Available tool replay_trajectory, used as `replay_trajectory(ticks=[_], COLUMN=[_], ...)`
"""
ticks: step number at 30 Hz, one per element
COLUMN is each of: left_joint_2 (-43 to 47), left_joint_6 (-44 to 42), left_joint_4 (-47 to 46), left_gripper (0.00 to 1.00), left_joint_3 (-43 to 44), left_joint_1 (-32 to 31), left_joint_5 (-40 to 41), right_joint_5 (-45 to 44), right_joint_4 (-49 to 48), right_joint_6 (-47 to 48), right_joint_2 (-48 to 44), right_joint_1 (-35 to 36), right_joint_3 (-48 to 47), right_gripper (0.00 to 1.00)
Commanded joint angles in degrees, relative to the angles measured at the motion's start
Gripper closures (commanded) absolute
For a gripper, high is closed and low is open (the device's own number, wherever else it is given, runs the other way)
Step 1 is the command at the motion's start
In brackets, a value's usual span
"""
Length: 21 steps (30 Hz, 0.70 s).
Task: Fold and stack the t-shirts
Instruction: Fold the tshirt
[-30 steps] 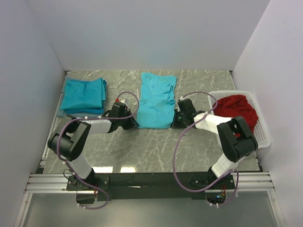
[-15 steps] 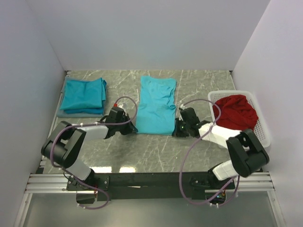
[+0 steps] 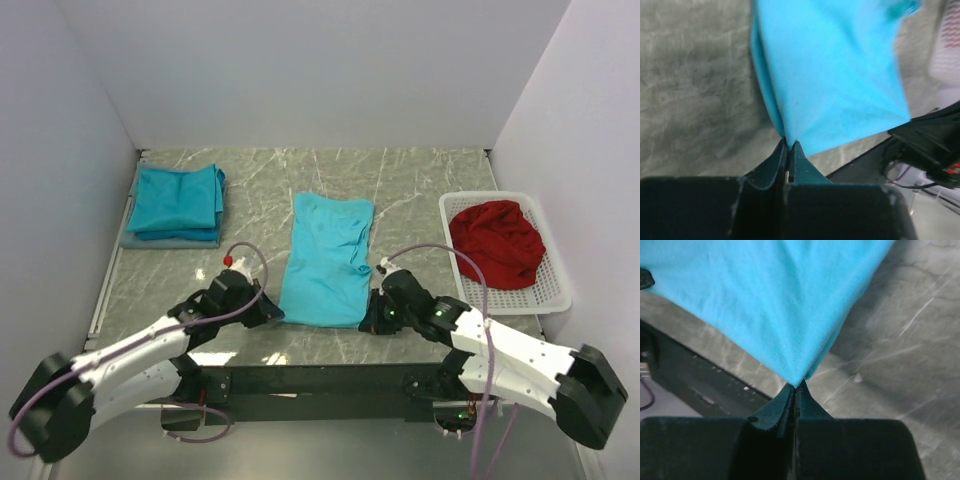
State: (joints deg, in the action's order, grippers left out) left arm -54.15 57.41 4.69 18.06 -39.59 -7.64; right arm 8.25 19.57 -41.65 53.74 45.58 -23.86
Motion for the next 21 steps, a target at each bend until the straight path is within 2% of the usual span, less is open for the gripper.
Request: replay_trajectory(ticks=[1, 5, 7, 11, 16, 21], left_joint_2=[8.78, 12.49, 10.30, 2.93, -7.89, -15.70], left_joint_6=[4.12, 2.19, 1.57, -2.47, -7.04, -9.41], left_joint_4=[6.29, 5.69, 5.94, 6.74, 4.54, 2.08], left_gripper=[0.99, 0.99, 1.00, 1.00, 1.00, 1.00], left_joint_3=[0.47, 3.81, 7.83, 16.55, 26.75, 34.39], left_joint_1=[-0.66, -0.57, -0.49, -0.31, 2.94, 8.90], left_joint_5=[4.99, 9.20, 12.72, 19.49, 18.89, 14.07], right_joint_5=[-1.38, -9.03, -11.41, -9.48, -8.43, -7.12], right_joint_4=[4.06, 6.09, 5.05, 3.45, 1.17, 1.43], right_joint_6=[-2.57, 2.17, 3.58, 9.20, 12.64, 16.51], right_joint_2=[-4.86, -3.56, -2.33, 1.53, 4.97, 11.38], right_joint_1=[0.74, -1.10, -2.77, -9.54, -15.87, -19.74], right_joint_3=[-1.97, -8.56, -12.42, -17.88, -23.68, -29.65], right_gripper=[1.00, 1.00, 1.00, 1.00, 1.00, 1.00])
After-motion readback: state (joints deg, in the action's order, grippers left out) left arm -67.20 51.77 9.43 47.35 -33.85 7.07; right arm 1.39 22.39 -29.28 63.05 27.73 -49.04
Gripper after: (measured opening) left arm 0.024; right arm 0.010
